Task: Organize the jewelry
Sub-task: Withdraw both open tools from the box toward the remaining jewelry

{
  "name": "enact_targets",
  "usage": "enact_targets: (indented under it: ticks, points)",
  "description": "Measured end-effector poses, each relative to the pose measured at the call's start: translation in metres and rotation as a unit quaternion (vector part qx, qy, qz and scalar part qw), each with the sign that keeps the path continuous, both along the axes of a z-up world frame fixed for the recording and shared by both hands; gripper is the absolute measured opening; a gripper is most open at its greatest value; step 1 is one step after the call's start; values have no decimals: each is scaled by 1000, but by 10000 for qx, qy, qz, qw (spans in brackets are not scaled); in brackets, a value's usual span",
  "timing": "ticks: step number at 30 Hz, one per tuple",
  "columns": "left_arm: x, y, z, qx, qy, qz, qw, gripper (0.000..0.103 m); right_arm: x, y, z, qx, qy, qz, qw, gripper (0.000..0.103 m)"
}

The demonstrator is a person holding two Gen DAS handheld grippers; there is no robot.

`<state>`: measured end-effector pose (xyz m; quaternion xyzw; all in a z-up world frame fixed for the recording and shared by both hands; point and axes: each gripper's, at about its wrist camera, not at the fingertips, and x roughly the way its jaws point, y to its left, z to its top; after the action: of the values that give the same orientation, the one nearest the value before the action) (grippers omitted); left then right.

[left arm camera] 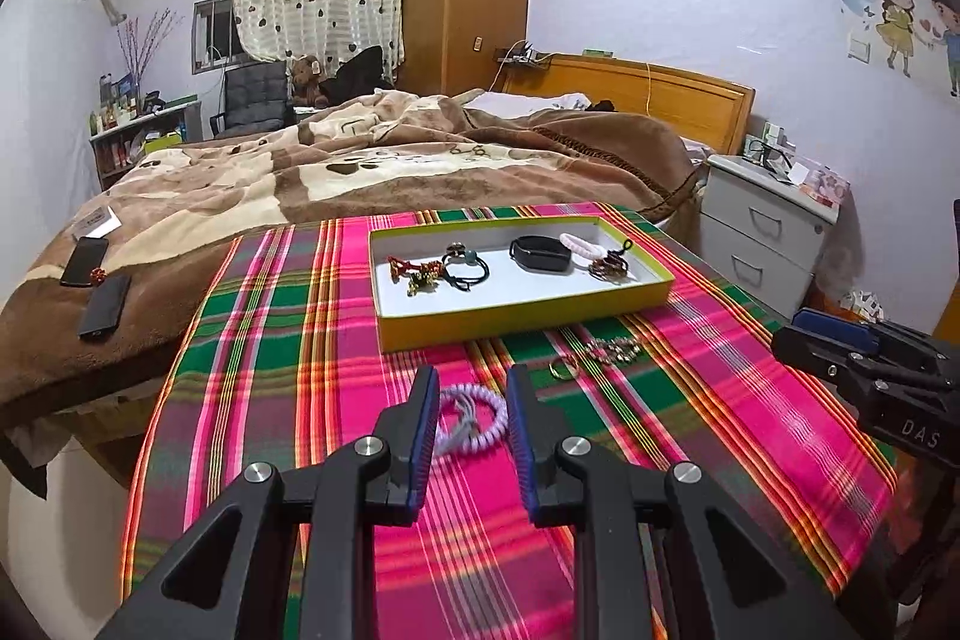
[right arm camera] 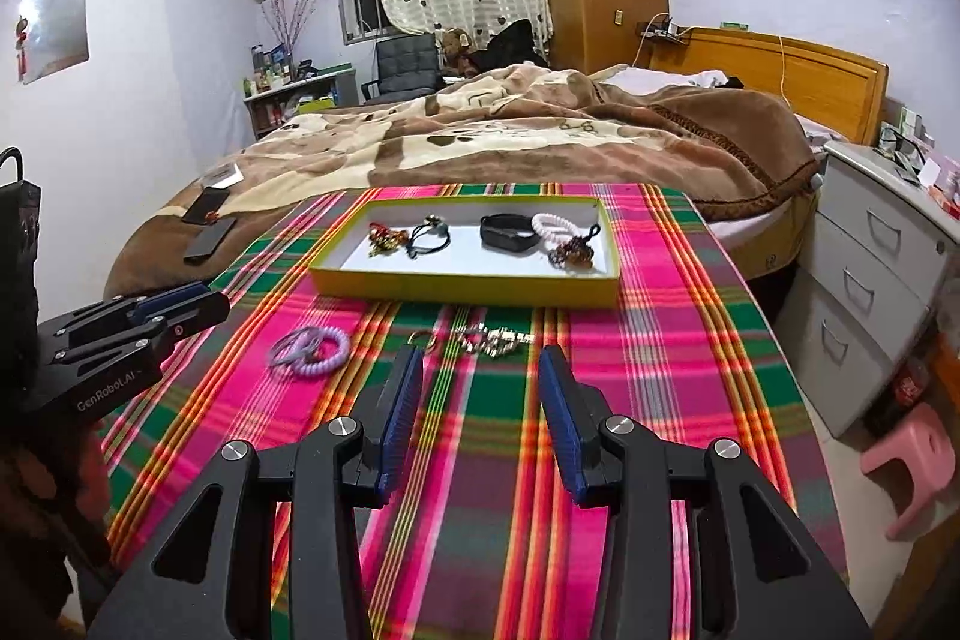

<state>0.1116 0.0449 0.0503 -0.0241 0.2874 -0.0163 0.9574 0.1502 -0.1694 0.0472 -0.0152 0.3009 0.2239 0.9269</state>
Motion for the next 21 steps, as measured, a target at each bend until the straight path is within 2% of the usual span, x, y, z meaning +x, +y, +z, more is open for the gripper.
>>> enact_targets:
  ticks: [10, 21]
  points:
    - [-32, 1, -6, -99, 83, 22, 9999, 22, -30, -6, -5, 90, 91, 18, 9999, 41]
    - [-39, 3, -16, -98, 190, 18, 9998, 23, -36, -6, -14, 114, 256, 57, 9996, 41]
